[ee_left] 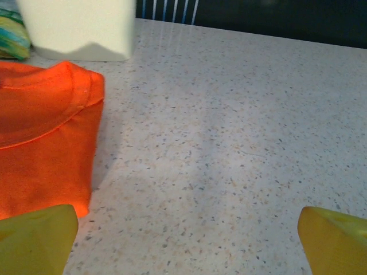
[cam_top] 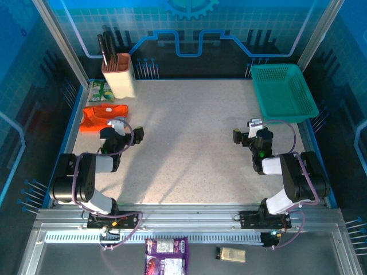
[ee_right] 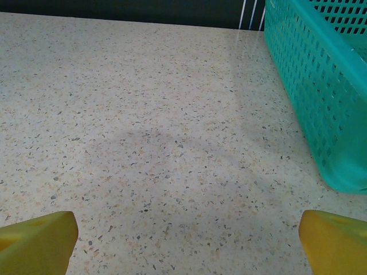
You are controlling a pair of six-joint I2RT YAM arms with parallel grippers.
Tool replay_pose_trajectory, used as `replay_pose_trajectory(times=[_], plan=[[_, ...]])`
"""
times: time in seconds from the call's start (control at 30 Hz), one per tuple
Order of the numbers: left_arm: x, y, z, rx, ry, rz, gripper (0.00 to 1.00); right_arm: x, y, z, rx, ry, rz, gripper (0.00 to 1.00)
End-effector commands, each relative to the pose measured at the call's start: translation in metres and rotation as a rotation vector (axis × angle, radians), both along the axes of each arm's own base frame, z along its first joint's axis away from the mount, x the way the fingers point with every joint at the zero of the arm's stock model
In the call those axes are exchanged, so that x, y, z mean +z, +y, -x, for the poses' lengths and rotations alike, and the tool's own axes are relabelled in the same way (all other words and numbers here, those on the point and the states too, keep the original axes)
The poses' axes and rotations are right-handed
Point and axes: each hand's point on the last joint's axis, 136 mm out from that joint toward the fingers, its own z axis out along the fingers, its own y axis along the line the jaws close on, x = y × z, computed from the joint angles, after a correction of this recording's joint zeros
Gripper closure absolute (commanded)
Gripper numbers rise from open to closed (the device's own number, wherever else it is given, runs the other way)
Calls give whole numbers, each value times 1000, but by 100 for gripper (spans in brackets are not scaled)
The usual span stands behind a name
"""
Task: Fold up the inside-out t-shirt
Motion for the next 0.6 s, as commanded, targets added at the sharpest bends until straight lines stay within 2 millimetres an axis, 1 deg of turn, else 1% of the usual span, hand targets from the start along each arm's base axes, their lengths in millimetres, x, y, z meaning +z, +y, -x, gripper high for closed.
replay_pose_trajectory(times=[0.0,0.1,0.2,0.43,0.57], plan=[[6,-6,-2,-20,-51,-59,1,14,2,-9,10,-52,13,0],[5,0,-4,38,-39,-82,1,13,2,-8,15,-48,14,0],[4,0,-4,43,-39,-88,1,14,2,-8,13,-50,13,0],[4,0,-4,43,-39,-86,1,12,11,-10,73,-36,8,0],[5,0,-4,43,-41,-86,1,12,10,-9,75,-36,2,0]])
